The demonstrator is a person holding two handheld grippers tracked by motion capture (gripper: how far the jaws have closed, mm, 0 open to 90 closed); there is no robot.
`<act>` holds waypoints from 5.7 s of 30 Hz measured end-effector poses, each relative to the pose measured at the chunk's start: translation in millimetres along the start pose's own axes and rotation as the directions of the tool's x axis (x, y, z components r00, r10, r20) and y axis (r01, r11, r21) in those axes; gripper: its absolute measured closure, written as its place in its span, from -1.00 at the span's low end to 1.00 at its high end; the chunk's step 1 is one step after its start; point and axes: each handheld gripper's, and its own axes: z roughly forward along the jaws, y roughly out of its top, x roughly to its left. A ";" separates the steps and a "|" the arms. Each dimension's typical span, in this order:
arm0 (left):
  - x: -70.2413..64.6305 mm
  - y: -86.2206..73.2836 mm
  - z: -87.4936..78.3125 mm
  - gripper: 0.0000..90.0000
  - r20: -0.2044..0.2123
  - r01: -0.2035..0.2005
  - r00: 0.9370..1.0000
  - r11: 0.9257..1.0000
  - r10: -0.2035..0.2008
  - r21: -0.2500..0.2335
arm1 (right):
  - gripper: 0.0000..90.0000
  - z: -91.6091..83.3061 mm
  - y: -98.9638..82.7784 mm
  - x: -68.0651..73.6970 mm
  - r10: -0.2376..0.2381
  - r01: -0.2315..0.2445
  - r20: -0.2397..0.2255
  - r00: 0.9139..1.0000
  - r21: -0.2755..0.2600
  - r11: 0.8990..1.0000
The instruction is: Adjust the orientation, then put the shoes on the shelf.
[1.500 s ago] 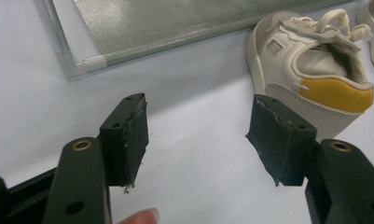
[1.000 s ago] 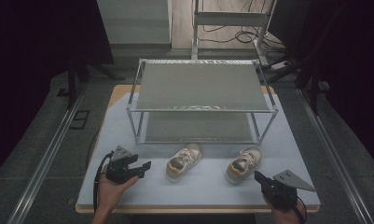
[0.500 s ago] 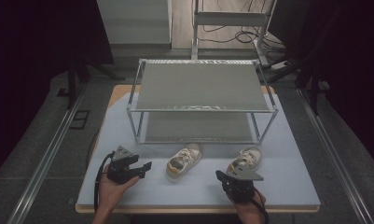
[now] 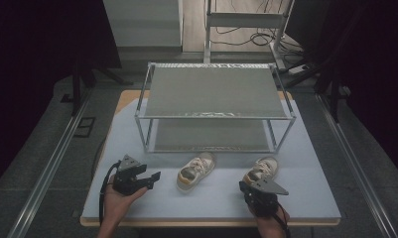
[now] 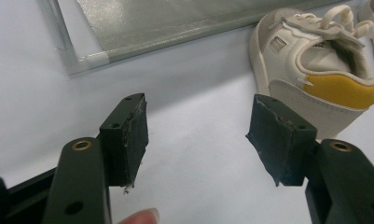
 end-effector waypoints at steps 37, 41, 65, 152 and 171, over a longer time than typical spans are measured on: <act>-1.3 -2.2 6.1 -0.18 0.003 -0.007 1.000 1.000 0.007 0.018 | 0.99 -41.0 -26.8 -39.8 0.068 -0.068 0.047 0.997 -0.004 0.998; -0.6 -2.0 5.6 -0.18 0.001 -0.006 1.000 1.000 0.006 0.017 | 0.99 -48.8 -30.2 -54.5 0.095 -0.094 0.053 0.994 -0.005 0.996; -0.6 -0.3 -0.6 -0.18 -0.007 -0.010 1.000 1.000 0.010 0.004 | 0.77 -65.9 -34.7 -91.4 0.173 -0.172 0.044 0.984 -0.021 0.985; -80.6 38.7 63.7 -0.33 0.072 -0.184 0.982 0.963 0.173 0.195 | -0.36 -14.4 2.1 -127.9 0.061 -0.061 0.002 0.998 0.141 0.988; -60.4 62.8 64.2 -0.33 0.034 -0.119 0.993 0.983 0.116 0.139 | -0.35 -3.2 41.1 -91.5 0.066 -0.063 -0.054 0.996 0.052 0.997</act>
